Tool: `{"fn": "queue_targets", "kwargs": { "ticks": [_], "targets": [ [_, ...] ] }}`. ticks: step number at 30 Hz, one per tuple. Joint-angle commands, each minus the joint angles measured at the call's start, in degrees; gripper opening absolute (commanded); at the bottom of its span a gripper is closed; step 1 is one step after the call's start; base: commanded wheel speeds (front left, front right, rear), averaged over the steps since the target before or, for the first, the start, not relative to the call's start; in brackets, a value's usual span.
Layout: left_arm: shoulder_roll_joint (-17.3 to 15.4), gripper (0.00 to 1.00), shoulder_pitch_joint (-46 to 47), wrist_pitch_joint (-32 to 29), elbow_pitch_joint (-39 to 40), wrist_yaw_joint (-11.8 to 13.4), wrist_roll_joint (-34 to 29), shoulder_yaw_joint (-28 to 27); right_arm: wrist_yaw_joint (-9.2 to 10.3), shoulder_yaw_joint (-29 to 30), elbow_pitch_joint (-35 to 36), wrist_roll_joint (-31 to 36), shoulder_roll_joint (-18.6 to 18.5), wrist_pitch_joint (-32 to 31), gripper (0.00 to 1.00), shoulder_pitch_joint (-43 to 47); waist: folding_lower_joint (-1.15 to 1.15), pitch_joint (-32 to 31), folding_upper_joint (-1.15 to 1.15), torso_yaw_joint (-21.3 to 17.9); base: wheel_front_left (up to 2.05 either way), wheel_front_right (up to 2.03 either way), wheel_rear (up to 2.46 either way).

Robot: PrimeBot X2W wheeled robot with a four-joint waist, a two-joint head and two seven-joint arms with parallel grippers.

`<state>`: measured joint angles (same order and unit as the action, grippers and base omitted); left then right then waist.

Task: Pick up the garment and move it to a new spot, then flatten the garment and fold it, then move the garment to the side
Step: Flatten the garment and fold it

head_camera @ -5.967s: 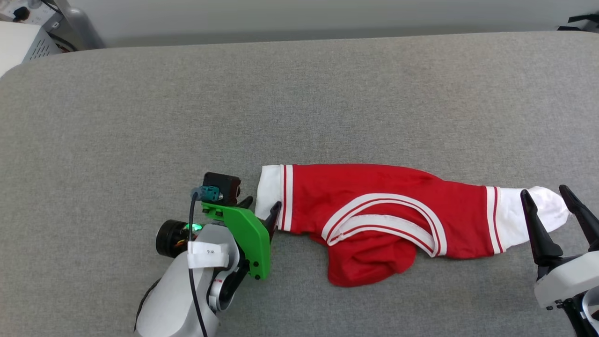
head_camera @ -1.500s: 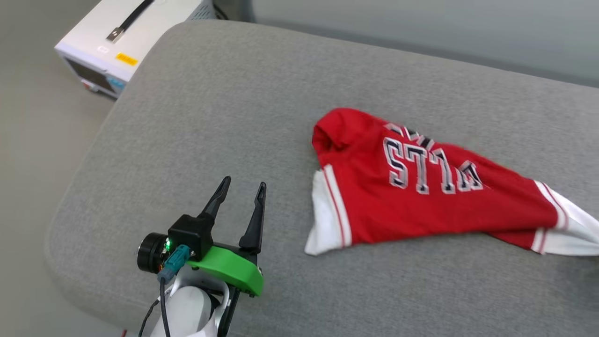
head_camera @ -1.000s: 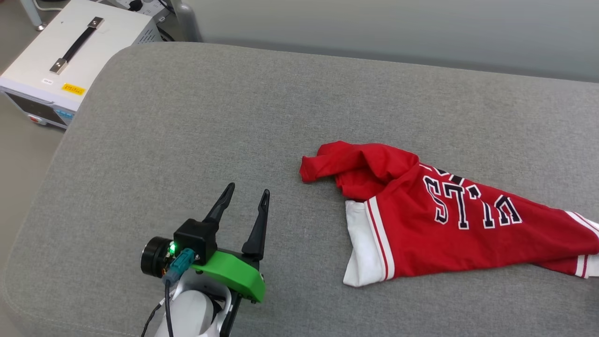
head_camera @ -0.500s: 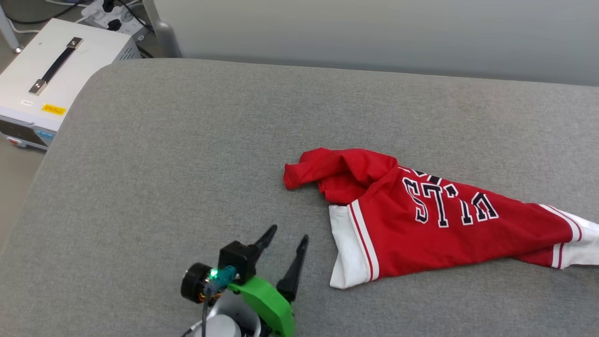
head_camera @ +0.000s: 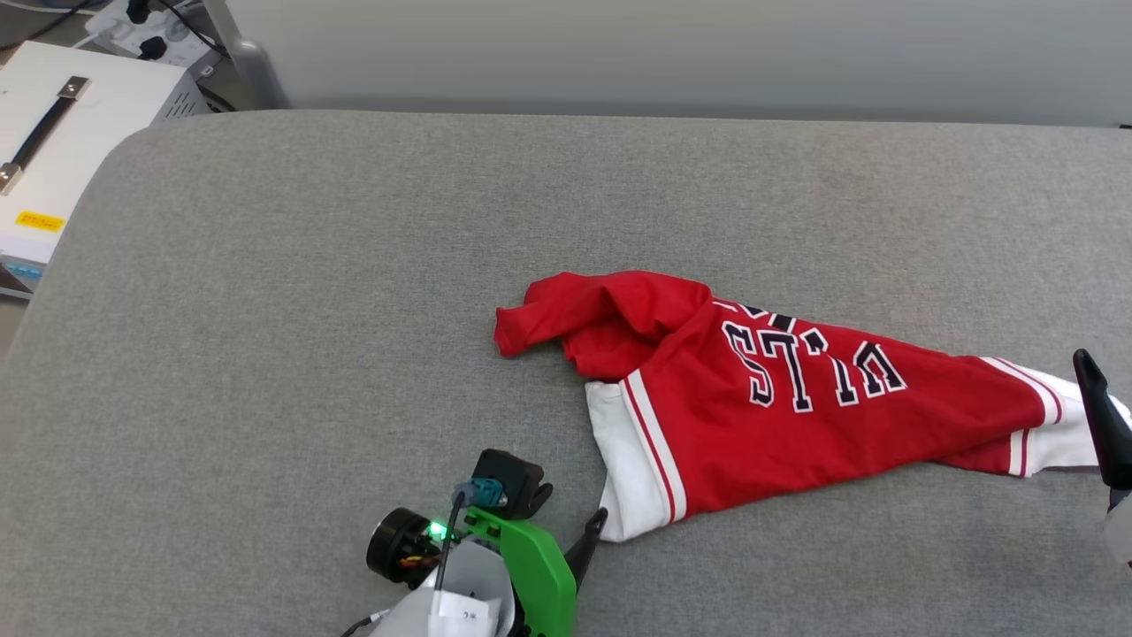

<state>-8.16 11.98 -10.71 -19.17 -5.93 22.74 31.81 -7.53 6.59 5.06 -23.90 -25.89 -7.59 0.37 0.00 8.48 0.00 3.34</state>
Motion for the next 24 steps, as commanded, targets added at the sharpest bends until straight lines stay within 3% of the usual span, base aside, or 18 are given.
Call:
{"fn": "queue_targets", "kwargs": {
  "ticks": [1, 7, 17, 18, 19, 24],
  "targets": [
    [0.0, 1.0, 1.6, -0.5, -0.4, 0.4, -0.8, 0.3, 0.04, 0.4, 0.9, 0.4, 0.4, -0.6, 1.0, 1.1, 0.0, 0.9, 0.0, -1.0, 0.0, 0.0, 0.0],
    [0.9, 1.0, 4.1, -1.7, -2.9, 1.4, -1.9, 1.4, 0.04, 1.0, 3.0, 0.8, 1.2, -2.0, 1.0, 1.9, 0.0, 2.0, 0.0, -2.1, 0.0, 0.0, 0.0],
    [1.4, 1.0, 6.9, -6.1, -8.4, -0.3, -3.6, 7.4, 0.04, 0.6, 2.9, 0.9, 1.3, -2.1, 1.0, 1.4, 0.0, 3.0, 0.0, -3.2, 0.0, 0.0, 0.0],
    [1.4, 0.27, 6.9, -6.4, -8.8, -0.4, -3.8, 8.2, 0.04, 0.6, 2.8, 0.9, 1.3, -2.0, 1.0, 1.4, 0.0, 3.0, 0.0, -3.3, 0.0, 0.0, 0.0],
    [1.5, 0.0, 6.7, -6.8, -9.2, -0.7, -3.7, 9.2, 0.04, 0.5, 2.6, 0.9, 1.3, -2.0, 1.0, 1.3, 0.0, 3.0, 0.0, -3.3, 0.0, 0.0, 0.0],
    [1.3, 0.0, 6.6, -5.5, -10.5, -0.7, -2.3, 10.5, 0.04, 0.3, 1.4, 0.8, 1.3, -1.9, 1.0, 1.2, 0.0, 2.1, 0.0, -2.9, 0.0, 0.0, 0.0]
  ]
}}
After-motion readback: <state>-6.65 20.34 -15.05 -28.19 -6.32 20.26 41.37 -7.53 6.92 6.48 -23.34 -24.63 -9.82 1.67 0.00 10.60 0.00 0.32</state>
